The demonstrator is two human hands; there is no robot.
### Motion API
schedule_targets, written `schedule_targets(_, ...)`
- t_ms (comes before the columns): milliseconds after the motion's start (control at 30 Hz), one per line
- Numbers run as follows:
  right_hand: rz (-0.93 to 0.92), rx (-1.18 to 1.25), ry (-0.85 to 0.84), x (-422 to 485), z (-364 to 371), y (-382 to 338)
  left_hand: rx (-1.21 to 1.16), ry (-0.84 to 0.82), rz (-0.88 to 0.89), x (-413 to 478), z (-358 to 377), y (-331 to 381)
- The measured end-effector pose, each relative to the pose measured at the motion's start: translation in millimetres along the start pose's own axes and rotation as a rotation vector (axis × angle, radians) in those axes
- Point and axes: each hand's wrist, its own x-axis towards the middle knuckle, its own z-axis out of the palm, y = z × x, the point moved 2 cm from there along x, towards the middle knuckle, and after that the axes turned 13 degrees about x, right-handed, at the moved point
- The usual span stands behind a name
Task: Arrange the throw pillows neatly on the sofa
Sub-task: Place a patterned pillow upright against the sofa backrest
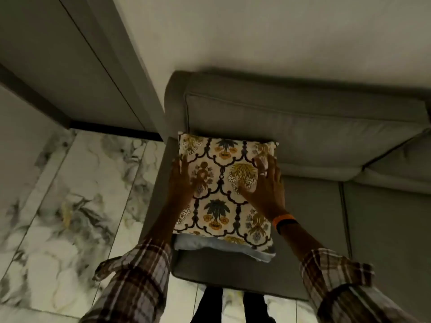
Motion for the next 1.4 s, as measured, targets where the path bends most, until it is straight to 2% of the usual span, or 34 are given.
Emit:
schedule_targets(33,0.107,0.085,-0.017,0,10,12,-0.054,-0.009,-0.129,8,10,-12)
schedule_targets(133,0.379,0.386,-0.099,-6,29,33,-0.288,-0.114,-0.285,26,39,-54)
schedule_targets(200,0.467,0.564,-0.104,-4,44,46,-0.409,-0.187,-0.34,39,76,-95)
schedule_targets(333,0.583,0.761,-0.069,8,48,66,-0.477,-0.212,-0.482,36,59,-70)
schedule_targets(400,0.603,0.833,-0.096,13,44,79,-0.492,-0.24,-0.438,27,34,-30)
schedule_targets(533,0.508,0.953,-0.158,5,11,104,-0.544,-0.209,-0.302,13,16,27)
schedule_targets(667,0.544,0.971,-0.057,-26,-48,141,-0.559,-0.259,-0.219,-17,30,99)
schedule_targets(767,0.575,0.94,0.017,-54,-102,193,-0.541,-0.227,-0.096,-40,63,165)
schedule_targets(833,0.577,0.936,0.024,-71,-140,231,-0.546,-0.287,-0.046,-56,95,207)
schedule_targets(1000,0.585,0.938,0.041,-107,-228,344,-0.539,-0.469,-0.101,-97,186,310)
schedule_targets(1133,0.609,0.906,0.037,-134,-281,422,-0.484,-0.491,-0.06,-113,250,384)
schedule_targets(1267,0.667,0.86,0.065,-160,-327,499,-0.503,-0.633,-0.035,-124,309,453)
schedule_targets(1400,0.657,0.809,0.157,-176,-367,560,-0.518,-0.617,0.076,-122,378,509)
